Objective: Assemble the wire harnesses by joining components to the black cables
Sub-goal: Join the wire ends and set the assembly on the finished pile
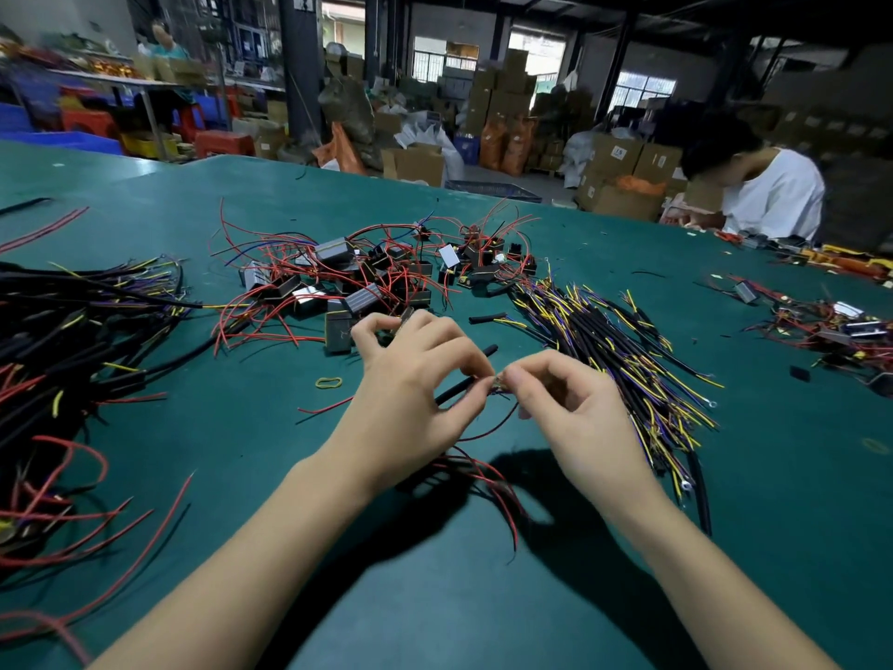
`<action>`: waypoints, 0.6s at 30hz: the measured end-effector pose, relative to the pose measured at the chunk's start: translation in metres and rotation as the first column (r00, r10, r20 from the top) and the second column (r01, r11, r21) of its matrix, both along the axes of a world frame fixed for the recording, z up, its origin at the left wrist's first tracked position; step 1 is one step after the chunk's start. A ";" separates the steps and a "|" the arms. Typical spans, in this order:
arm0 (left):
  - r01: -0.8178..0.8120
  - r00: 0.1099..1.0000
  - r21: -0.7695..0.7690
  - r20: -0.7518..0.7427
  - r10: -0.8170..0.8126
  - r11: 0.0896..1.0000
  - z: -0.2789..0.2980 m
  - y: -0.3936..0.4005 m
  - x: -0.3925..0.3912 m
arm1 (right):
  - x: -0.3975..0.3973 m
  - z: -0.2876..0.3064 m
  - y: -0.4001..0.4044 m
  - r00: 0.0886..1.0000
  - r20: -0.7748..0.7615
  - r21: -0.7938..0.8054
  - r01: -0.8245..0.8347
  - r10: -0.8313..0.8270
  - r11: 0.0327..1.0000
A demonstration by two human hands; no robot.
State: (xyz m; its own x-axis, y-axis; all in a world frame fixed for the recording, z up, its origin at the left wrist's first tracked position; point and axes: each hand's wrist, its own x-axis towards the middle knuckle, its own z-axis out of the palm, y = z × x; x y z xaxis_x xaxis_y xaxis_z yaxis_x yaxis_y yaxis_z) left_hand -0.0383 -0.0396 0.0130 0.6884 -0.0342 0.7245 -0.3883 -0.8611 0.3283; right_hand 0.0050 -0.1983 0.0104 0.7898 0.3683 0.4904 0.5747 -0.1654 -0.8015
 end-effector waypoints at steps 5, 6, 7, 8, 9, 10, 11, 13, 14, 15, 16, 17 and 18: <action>0.017 1.000 0.017 -0.001 -0.017 1.000 -0.001 0.000 -0.002 | 0.000 0.007 -0.003 0.993 -0.115 -0.012 -0.030 0.029 0.999; 0.016 1.000 0.027 0.002 -0.016 1.000 -0.001 0.000 -0.002 | 0.000 0.007 -0.003 0.992 -0.126 -0.010 -0.030 0.029 0.999; 0.013 1.000 0.043 0.013 -0.013 0.999 0.000 0.000 -0.002 | 0.001 0.008 -0.003 0.990 -0.139 -0.008 -0.032 0.031 0.999; 0.009 1.000 0.062 0.023 -0.011 0.998 0.000 0.001 -0.002 | 0.001 0.009 -0.004 0.988 -0.151 -0.009 -0.034 0.032 0.999; 0.007 0.999 0.083 0.033 -0.010 0.997 0.001 0.001 -0.002 | 0.002 0.009 -0.004 0.986 -0.162 -0.013 -0.036 0.034 0.999; 0.006 0.999 0.104 0.038 -0.010 0.995 0.002 0.001 -0.002 | 0.003 0.008 -0.004 0.985 -0.168 -0.020 -0.036 0.032 0.999; 0.006 0.999 0.122 0.041 -0.011 0.993 0.002 0.001 -0.002 | 0.003 0.007 -0.005 0.986 -0.164 -0.029 -0.031 0.026 0.999; 0.011 1.000 0.136 0.025 -0.014 0.991 0.002 0.002 -0.002 | 0.003 0.007 -0.007 0.997 -0.077 -0.071 0.002 -0.007 0.998; 0.015 1.000 0.133 0.008 -0.016 0.991 0.002 0.002 -0.002 | 0.003 0.007 -0.008 0.999 0.027 -0.119 0.023 -0.020 0.993; 0.019 1.000 0.130 -0.014 -0.017 0.991 0.002 0.002 -0.001 | 0.004 0.007 -0.010 0.986 0.167 -0.191 0.051 -0.018 0.980; 0.020 0.999 0.127 -0.038 -0.016 0.992 0.001 0.002 -0.001 | 0.005 0.007 -0.012 0.946 0.323 -0.277 0.098 -0.003 0.956; 0.021 0.998 0.123 -0.061 -0.013 0.992 0.000 0.002 0.000 | 0.005 0.007 -0.013 0.880 0.475 -0.353 0.175 0.015 0.919; 0.022 0.996 0.110 -0.085 -0.013 0.994 -0.001 0.001 0.000 | 0.006 0.006 -0.013 0.793 0.609 -0.399 0.274 0.029 0.875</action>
